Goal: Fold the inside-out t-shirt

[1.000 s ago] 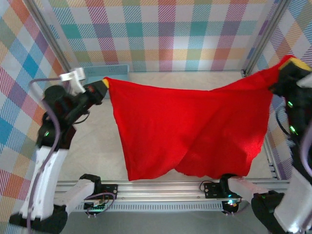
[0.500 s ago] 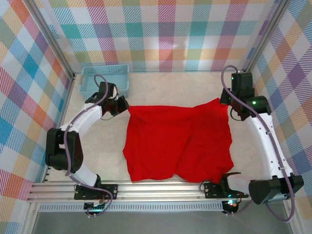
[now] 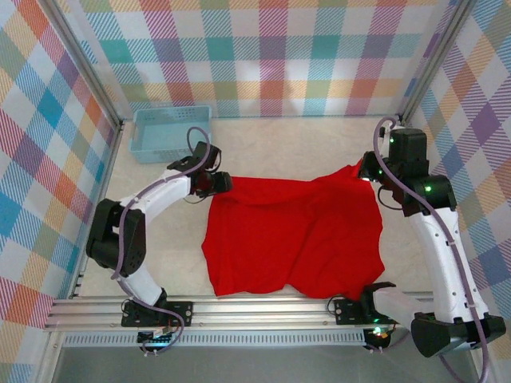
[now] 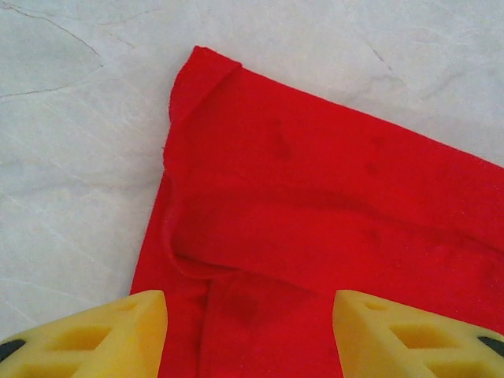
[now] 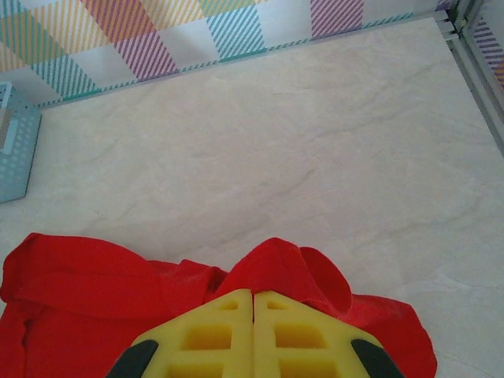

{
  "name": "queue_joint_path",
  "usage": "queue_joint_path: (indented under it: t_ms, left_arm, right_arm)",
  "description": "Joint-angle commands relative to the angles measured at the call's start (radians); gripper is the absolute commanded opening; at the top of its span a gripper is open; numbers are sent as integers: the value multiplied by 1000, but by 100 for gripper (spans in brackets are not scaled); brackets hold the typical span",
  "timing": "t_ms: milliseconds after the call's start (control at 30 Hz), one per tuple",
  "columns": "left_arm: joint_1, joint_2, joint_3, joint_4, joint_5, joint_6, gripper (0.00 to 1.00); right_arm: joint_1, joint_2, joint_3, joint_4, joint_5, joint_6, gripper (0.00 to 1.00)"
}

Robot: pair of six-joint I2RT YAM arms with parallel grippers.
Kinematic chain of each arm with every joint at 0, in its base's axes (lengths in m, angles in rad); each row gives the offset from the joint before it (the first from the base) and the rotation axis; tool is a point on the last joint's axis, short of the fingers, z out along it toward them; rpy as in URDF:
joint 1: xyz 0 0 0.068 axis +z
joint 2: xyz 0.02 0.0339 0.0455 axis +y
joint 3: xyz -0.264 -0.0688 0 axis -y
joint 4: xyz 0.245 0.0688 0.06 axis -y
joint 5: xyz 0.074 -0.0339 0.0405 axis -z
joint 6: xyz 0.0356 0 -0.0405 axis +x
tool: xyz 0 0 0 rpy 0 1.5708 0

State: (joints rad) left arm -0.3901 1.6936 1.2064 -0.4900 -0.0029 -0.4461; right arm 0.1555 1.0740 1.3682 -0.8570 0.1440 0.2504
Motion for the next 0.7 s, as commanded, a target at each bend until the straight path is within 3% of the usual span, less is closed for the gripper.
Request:
queue_joint_path:
  t_ms: [0, 300, 467, 667]
  left_arm:
    - [20, 38, 15, -39, -113, -44, 55]
    - [37, 195, 91, -21, -87, 0, 35]
    - [51, 218, 102, -20, -90, -3, 16]
    - [58, 105, 64, -3, -48, 8, 0]
  right_arm:
    - [-7, -19, -1, 7, 0, 4, 0]
    - [-7, -20, -9, 4, 12, 2, 0]
    - [-7, -14, -8, 0, 39, 2, 0]
    - [-8, 15, 69, -88, 220, 50, 0]
